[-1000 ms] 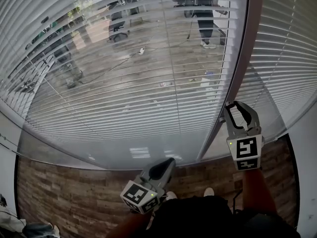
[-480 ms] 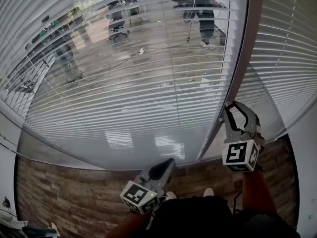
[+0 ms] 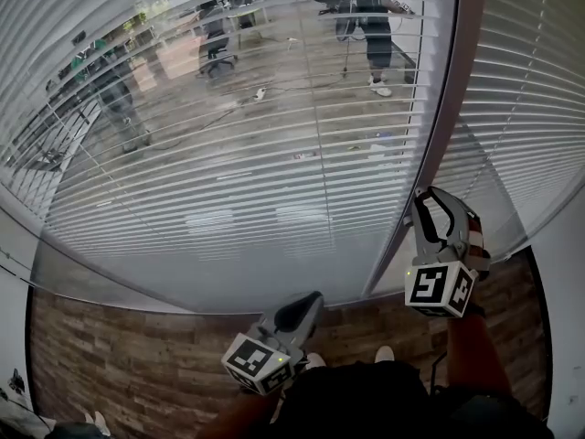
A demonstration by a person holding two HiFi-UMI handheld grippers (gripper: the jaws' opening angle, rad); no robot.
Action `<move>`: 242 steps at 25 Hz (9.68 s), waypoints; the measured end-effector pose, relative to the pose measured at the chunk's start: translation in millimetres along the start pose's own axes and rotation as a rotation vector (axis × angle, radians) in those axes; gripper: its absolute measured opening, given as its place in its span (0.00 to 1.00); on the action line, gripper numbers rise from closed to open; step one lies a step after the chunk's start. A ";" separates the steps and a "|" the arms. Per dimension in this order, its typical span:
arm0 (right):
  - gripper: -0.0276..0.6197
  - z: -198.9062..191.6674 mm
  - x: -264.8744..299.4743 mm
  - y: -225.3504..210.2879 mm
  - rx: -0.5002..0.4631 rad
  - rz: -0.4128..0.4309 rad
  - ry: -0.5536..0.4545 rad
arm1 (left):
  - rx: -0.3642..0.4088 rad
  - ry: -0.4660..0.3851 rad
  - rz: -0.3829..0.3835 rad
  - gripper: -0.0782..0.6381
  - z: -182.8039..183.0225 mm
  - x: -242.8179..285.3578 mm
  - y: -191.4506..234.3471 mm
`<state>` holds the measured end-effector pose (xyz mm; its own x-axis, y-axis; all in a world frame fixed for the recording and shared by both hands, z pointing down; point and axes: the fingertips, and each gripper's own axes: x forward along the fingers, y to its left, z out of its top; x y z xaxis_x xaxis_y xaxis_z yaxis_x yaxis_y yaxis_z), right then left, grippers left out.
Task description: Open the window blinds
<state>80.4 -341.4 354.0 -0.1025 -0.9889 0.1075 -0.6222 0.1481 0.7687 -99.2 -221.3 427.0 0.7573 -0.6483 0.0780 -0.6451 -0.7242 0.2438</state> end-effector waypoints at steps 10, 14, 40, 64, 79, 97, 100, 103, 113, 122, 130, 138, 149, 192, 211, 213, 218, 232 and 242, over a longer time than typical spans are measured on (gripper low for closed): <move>0.31 11.6 -5.5 -12.8 0.522 0.116 -0.124 | 0.002 0.000 -0.004 0.11 -4.8 -0.7 1.0; 0.32 -3.0 -2.6 -15.7 0.858 0.174 -0.135 | -0.004 -0.001 -0.006 0.11 -4.3 -0.1 2.2; 0.28 -7.3 5.1 -8.4 0.885 0.238 -0.105 | -0.007 0.008 0.008 0.11 -0.5 1.3 4.1; 0.27 -3.2 4.2 -3.9 0.245 0.080 -0.028 | -0.007 0.000 0.001 0.11 -1.6 2.9 4.3; 0.27 -7.9 6.9 2.5 -0.070 -0.018 0.019 | -0.006 0.001 -0.007 0.11 -8.1 5.4 7.3; 0.32 -2.1 0.2 -9.0 0.642 0.149 -0.129 | -0.011 0.020 0.002 0.11 -4.5 2.9 5.6; 0.31 -3.3 2.5 -9.3 0.806 0.202 -0.137 | -0.014 0.022 0.016 0.11 -2.6 2.5 7.5; 0.29 -5.7 4.5 -9.2 0.888 0.231 -0.139 | -0.007 0.009 0.007 0.11 -5.1 3.1 7.4; 0.28 -8.6 9.1 -3.3 0.765 0.204 -0.128 | 0.006 0.010 0.022 0.11 -7.8 3.9 13.6; 0.27 -6.8 8.0 -0.2 0.468 0.119 -0.085 | -0.001 0.007 0.008 0.11 -11.8 2.7 10.3; 0.28 -1.4 7.7 -4.7 0.345 0.082 -0.074 | 0.002 0.009 0.013 0.11 -5.9 1.2 7.7; 0.28 -0.2 3.6 -5.4 0.415 0.102 -0.067 | -0.014 0.001 0.014 0.11 -8.1 1.1 2.8; 0.28 -5.2 -3.6 7.3 0.418 0.131 -0.096 | -0.008 0.003 0.020 0.11 -16.7 1.2 2.3; 0.08 -31.5 -152.4 5.8 0.964 0.722 -0.224 | -0.019 -0.039 0.245 0.11 45.0 0.8 -125.7; 0.08 36.7 -313.8 87.0 0.994 0.558 -0.095 | -0.077 0.035 0.030 0.11 5.7 -154.5 -168.4; 0.08 28.0 -322.4 96.0 0.995 0.551 -0.088 | -0.078 0.026 0.011 0.11 -4.1 -152.4 -171.2; 0.08 17.1 -334.0 95.6 0.975 0.547 -0.111 | -0.045 0.009 -0.001 0.11 -7.8 -149.6 -187.1; 0.08 -12.1 -334.8 34.3 0.887 0.626 -0.211 | -0.098 -0.099 0.041 0.11 17.5 -85.6 -234.9; 0.08 -17.4 -347.9 22.1 0.930 0.602 -0.221 | -0.034 -0.063 0.040 0.11 27.4 -84.5 -256.9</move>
<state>115.9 5.7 344.6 -0.6582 -0.7437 0.1169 -0.7520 0.6422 -0.1487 -0.3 13.1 331.3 0.7221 -0.6912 0.0277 -0.6704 -0.6894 0.2745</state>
